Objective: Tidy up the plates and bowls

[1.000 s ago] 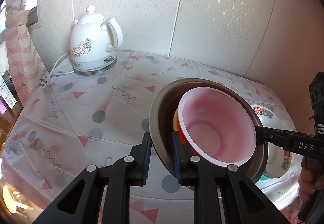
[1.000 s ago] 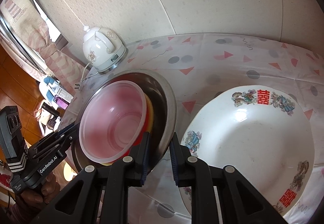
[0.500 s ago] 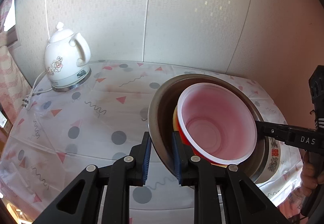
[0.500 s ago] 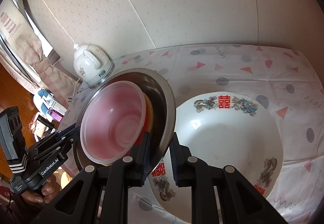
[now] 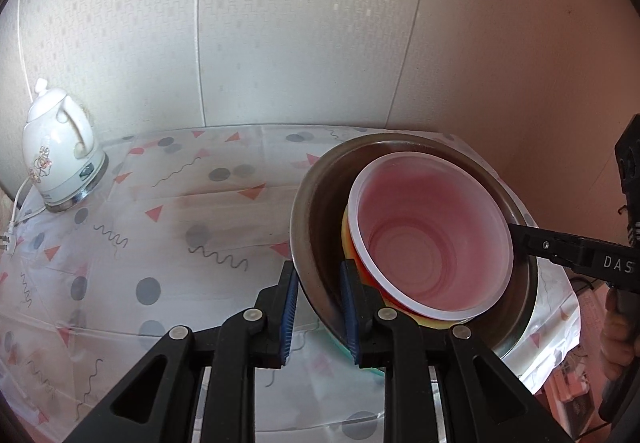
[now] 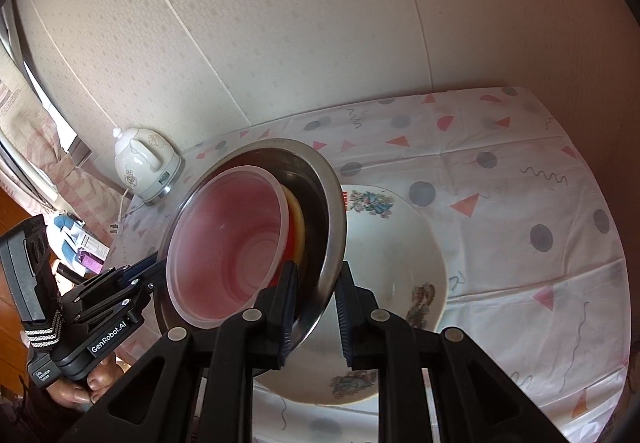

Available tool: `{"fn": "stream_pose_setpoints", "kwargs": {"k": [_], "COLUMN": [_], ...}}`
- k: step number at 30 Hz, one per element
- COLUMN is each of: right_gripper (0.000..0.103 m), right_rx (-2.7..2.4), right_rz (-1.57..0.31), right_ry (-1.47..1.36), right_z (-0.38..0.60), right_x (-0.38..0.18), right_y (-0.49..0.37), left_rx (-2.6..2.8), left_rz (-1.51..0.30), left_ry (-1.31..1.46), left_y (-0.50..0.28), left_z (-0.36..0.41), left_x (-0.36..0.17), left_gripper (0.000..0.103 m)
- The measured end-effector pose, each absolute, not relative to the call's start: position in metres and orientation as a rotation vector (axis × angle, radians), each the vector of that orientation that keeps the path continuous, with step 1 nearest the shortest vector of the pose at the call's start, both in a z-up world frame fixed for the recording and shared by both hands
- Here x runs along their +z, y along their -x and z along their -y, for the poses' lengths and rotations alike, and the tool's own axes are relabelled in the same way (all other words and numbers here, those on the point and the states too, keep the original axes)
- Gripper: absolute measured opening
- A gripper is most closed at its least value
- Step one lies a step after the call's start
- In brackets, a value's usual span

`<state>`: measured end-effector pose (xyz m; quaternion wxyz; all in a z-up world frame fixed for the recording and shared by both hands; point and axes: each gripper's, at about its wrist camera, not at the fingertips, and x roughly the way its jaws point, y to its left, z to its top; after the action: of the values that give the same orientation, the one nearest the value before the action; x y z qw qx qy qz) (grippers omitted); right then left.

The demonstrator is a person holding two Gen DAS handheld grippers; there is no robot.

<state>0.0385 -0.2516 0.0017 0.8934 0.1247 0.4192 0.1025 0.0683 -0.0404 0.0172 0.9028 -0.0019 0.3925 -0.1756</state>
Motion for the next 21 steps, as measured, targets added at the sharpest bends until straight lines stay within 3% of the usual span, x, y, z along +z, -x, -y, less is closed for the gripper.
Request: {"fn": "stream_pose_setpoints", "kwargs": {"k": [21], "right_gripper": [0.019], "right_rx": [0.117], "right_rz": [-0.94], "right_ry": [-0.32], "right_z": [0.283], "right_x": [-0.04], "right_y": [-0.037], "left_rx": [-0.415], "left_rz": [-0.922], "left_ry": [-0.044], "left_y": [-0.081], "left_z": [0.068], "left_x": [-0.022], "left_gripper": [0.023]}}
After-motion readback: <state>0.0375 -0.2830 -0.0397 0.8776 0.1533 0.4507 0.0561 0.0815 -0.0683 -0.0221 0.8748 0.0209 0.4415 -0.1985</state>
